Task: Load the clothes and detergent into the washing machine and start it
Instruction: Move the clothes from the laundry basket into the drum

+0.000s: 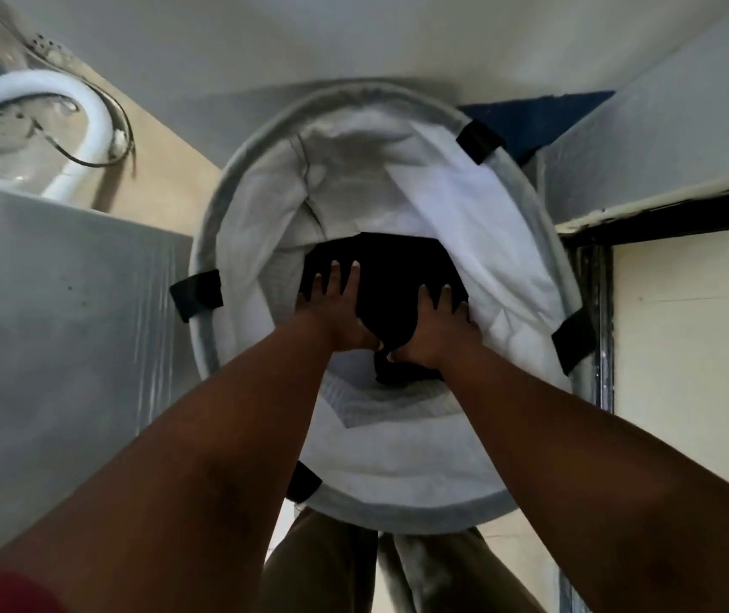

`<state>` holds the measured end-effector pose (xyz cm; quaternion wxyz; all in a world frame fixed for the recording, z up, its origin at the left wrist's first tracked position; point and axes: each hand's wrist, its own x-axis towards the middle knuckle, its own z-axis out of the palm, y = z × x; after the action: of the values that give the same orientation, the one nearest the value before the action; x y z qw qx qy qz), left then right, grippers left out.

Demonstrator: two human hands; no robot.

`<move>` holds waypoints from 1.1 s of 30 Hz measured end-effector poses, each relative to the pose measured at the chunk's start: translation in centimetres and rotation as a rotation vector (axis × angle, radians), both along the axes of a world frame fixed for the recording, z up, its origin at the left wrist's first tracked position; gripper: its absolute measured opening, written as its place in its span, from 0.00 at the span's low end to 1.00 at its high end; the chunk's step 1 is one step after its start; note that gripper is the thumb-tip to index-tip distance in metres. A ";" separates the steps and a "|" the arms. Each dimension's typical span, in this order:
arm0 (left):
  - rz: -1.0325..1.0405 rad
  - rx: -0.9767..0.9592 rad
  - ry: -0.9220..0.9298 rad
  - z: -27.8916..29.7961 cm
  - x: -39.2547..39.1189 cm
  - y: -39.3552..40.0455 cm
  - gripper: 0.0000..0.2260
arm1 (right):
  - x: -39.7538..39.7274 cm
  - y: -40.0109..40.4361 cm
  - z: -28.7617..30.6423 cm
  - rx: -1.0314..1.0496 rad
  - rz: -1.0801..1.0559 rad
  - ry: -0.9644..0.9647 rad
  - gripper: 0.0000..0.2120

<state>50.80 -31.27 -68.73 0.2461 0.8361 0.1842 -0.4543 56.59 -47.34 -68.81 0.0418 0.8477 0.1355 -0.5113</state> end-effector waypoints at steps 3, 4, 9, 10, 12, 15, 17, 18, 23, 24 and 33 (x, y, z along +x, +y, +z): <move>0.076 -0.022 -0.065 -3.0 0.4 -0.1 0.56 | 0.4 0.5 -2.5 -0.027 -0.082 -0.024 0.64; 0.114 0.002 -0.114 -4.0 0.5 -0.2 0.57 | 0.5 0.6 -3.3 -0.032 -0.136 -0.037 0.65; 0.369 0.034 -0.141 -7.3 1.3 -0.4 0.62 | 1.2 1.1 -7.3 0.025 -0.471 -0.120 0.70; 0.422 0.007 -0.120 -8.1 1.3 -0.2 0.63 | 1.3 1.1 -8.0 0.045 -0.524 -0.123 0.70; 0.488 -0.013 -0.085 -9.2 1.2 0.1 0.64 | 1.3 1.2 -8.8 0.074 -0.555 -0.114 0.69; 0.586 -0.081 -0.055 -9.8 1.2 0.0 0.61 | 1.0 1.1 -9.8 0.123 -0.598 -0.118 0.67; 0.642 -0.162 -0.057 -10.3 1.2 -0.2 0.58 | 0.9 1.1 -10.0 0.156 -0.628 -0.111 0.66; 0.637 -0.186 -0.066 -10.8 1.2 -0.3 0.57 | 1.0 1.1 -10.2 0.156 -0.620 -0.091 0.66; 0.578 -0.200 -0.068 -12.1 1.3 -0.6 0.48 | 1.5 0.6 -11.7 0.189 -0.563 0.030 0.61; 0.601 -0.215 -0.064 -12.3 1.4 -0.6 0.46 | 1.6 0.6 -12.0 0.197 -0.578 0.030 0.56; 0.781 -0.286 -0.161 -11.8 1.5 -2.0 0.25 | 2.5 1.4 -11.4 0.218 -0.645 0.008 0.26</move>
<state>52.27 -33.26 -80.56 0.5270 0.6938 0.4023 -0.2812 59.13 -45.92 -80.18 -0.2135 0.8442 -0.0853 -0.4841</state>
